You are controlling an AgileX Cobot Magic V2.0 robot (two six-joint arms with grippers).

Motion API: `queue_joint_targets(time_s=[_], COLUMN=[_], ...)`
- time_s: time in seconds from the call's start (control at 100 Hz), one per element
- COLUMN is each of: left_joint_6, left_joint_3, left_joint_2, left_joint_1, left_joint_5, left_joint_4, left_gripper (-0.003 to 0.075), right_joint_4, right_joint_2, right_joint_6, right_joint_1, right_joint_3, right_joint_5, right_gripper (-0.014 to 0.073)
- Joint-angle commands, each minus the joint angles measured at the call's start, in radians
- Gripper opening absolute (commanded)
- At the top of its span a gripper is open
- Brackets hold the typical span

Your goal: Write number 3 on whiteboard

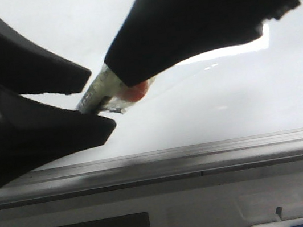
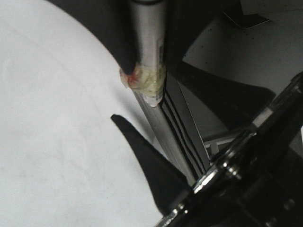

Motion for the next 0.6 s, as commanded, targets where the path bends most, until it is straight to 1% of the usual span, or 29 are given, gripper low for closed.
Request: queue_joint_targets(time_s=[0.0,0.11,0.23,0.37,0.59], left_joint_6=[-0.013,-0.013,-0.013,-0.013,-0.013], left_joint_3=[-0.031,-0.031,-0.031,-0.031,-0.031], left_joint_2=[-0.043,-0.104,-0.178,-0.262,-0.319], left_joint_1=[-0.003,-0.003,0.011,0.05,0.099], left_joint_5=[-0.045,-0.006,0.037,0.053,0.055], left_joint_4=[-0.07,-0.108,-0.134,-0.134,-0.134], left_gripper=[0.0519,0.0498,0.0459,0.038,0.0235], right_joint_4=[0.007,-0.017,-0.03,-0.038,-0.086], right_joint_2=[-0.029,-0.025,-0.025,-0.02,0.049], right_joint_6=[0.001,0.001,0.001,0.001,0.001], right_joint_1=[-0.001,-0.036,-0.122,-0.188,-0.195], right_joint_3=[-0.051,-0.111,-0.183,-0.246,-0.329], right_joint_5=[-0.054,0.052,0.109,0.114,0.156], right_gripper=[-0.0062,-0.0062,-0.0062,-0.0062,-0.0062])
